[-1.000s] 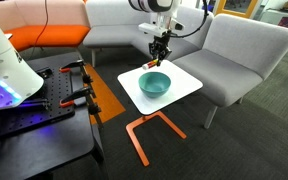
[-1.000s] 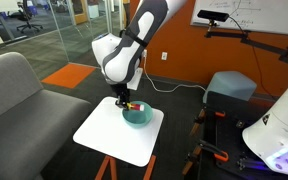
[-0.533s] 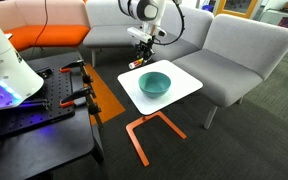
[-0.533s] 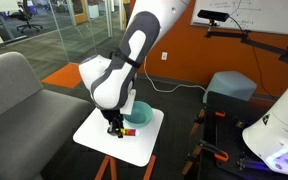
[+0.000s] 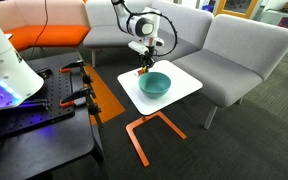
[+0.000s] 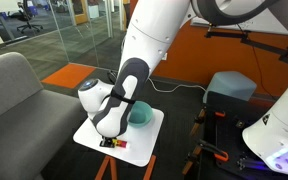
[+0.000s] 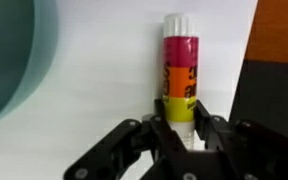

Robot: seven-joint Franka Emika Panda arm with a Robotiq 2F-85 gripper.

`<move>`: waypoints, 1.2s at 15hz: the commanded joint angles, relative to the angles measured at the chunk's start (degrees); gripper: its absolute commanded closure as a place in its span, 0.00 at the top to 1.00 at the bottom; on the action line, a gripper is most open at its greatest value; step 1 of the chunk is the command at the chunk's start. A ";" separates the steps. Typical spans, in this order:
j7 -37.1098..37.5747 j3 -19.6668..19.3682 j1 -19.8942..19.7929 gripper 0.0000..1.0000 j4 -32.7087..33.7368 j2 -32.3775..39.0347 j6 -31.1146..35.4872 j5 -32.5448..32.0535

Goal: Take the bottle out of the bowl and put it on the table

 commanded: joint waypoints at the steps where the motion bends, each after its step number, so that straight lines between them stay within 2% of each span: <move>1: 5.25 -2.50 2.41 0.08 4.42 3.09 -0.49 -0.30; 3: 6.09 -2.75 2.89 0.12 4.87 3.44 -0.85 -0.51; 4: 6.03 -2.51 2.80 0.32 4.68 3.00 -1.56 -0.47; 5: 6.11 -2.55 2.84 0.58 4.76 2.93 -2.11 -0.49; 6: 5.92 -2.51 2.78 0.59 4.79 2.94 -2.29 -0.55; 11: 5.14 -2.23 2.05 0.95 4.37 1.30 -3.51 -0.25; 12: 5.33 -2.40 2.21 0.99 3.89 0.58 -3.26 -0.34; 18: 3.89 -1.47 1.13 1.00 2.28 -3.35 -7.64 -0.27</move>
